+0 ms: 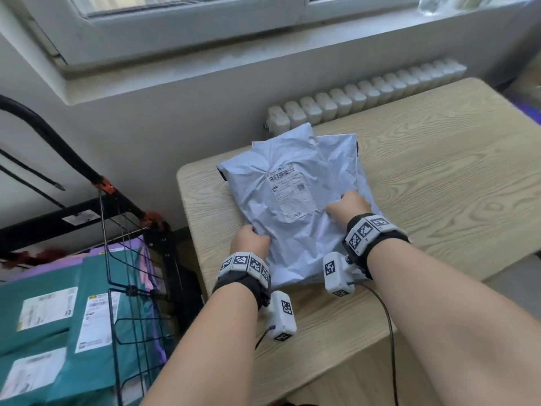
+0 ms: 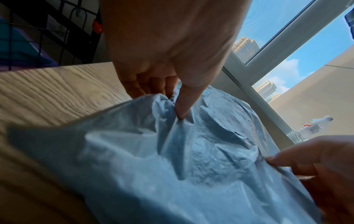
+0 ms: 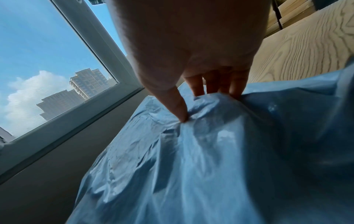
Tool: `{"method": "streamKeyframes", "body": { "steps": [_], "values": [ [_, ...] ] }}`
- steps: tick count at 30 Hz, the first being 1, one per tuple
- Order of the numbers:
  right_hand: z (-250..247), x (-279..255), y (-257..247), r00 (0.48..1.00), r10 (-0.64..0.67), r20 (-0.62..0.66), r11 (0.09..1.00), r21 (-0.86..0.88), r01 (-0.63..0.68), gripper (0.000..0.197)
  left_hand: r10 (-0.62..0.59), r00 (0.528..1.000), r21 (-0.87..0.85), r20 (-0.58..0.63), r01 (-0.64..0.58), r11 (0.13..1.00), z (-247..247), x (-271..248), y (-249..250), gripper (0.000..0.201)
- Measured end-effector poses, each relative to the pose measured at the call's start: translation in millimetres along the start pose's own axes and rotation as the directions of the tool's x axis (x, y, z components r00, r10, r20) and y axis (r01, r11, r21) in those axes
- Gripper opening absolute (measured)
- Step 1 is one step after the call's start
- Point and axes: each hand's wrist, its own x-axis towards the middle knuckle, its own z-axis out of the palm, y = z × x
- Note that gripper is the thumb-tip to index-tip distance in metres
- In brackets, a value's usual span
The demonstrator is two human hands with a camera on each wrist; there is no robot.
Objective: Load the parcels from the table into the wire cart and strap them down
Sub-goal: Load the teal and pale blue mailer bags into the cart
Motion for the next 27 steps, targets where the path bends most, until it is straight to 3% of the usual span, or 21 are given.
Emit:
{"method": "streamKeyframes", "body": {
  "steps": [4,11,16,19,23,27],
  "values": [
    [-3,-14,-5,0.997,-0.062,0.050,0.997,0.044,0.060,0.002,0.048,0.994,-0.030,-0.098,-0.051,0.998,-15,-4,-7,0.028],
    [9,-60,-50,0.962,-0.270,0.042,0.951,0.169,0.260,0.019,0.007,0.964,-0.069,-0.266,-0.026,0.997,-71,-26,-32,0.025],
    [43,-109,-101,0.916,-0.385,0.113,0.918,0.154,0.366,0.015,-0.020,0.916,0.067,-0.400,0.051,0.996,-130,-40,-84,0.023],
    [74,-142,-133,0.883,-0.435,0.178,0.897,0.166,0.409,0.015,-0.089,0.895,0.025,-0.436,0.111,0.994,-170,-55,-120,0.018],
    [127,-181,-170,0.834,-0.489,0.256,0.871,0.189,0.453,0.017,-0.176,0.854,-0.047,-0.489,0.176,0.983,-214,-81,-172,0.033],
    [182,-227,-201,0.800,-0.518,0.303,0.852,0.103,0.513,0.014,-0.264,0.826,-0.079,-0.498,0.260,0.962,-249,-98,-239,0.036]
  ]
}}
